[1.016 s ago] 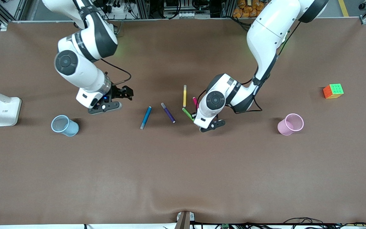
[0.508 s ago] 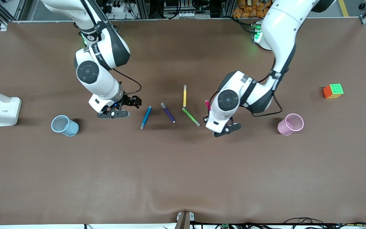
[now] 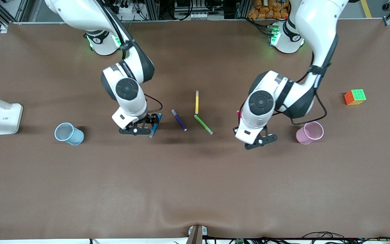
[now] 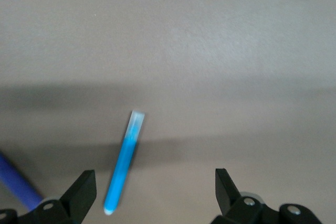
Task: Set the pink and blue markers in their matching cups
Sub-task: 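Grasp the pink marker with the left gripper while the right gripper reaches the blue marker, then lift the pink marker toward the pink cup while the right gripper grasps the blue marker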
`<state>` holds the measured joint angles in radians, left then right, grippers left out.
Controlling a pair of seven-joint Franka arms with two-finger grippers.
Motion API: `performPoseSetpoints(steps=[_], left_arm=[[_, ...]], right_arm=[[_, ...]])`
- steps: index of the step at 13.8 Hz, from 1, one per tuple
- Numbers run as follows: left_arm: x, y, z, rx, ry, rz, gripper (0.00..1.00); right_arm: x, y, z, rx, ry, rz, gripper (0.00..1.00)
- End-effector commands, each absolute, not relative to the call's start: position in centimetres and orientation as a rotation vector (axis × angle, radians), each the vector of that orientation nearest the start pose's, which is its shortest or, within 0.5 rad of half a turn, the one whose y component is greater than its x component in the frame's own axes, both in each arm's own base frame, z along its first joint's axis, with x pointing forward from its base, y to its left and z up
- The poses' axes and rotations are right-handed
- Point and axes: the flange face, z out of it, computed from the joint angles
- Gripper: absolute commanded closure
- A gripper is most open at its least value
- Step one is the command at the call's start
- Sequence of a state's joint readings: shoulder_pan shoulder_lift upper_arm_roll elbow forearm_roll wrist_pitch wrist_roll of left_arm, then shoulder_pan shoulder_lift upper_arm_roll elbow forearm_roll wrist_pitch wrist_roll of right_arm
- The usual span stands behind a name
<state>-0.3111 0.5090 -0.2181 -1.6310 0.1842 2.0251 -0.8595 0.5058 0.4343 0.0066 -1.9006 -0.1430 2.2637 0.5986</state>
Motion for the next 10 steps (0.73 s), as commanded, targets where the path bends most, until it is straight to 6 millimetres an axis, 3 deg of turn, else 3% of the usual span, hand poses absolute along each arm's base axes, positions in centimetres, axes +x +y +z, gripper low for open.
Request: performPoseSetpoints(steps=[1, 6, 10], left_arm=[[60.4, -26.5, 35.1, -3.009, -0.276, 0.041, 1.0], [61.6, -22.0, 38.4, -3.02, -0.152, 0.009, 1.0], [61.8, -18.2, 40.2, -2.998, -0.028, -0.095, 1.0]], right_arm=[[55.8, 30.0, 25.3, -3.275, 0.002, -0.034, 0.0], [56.7, 29.2, 22.1, -3.189, 0.112, -0.06, 0.0], [56.0, 29.7, 20.0, -3.119, 0.192, -0.061, 0.0]])
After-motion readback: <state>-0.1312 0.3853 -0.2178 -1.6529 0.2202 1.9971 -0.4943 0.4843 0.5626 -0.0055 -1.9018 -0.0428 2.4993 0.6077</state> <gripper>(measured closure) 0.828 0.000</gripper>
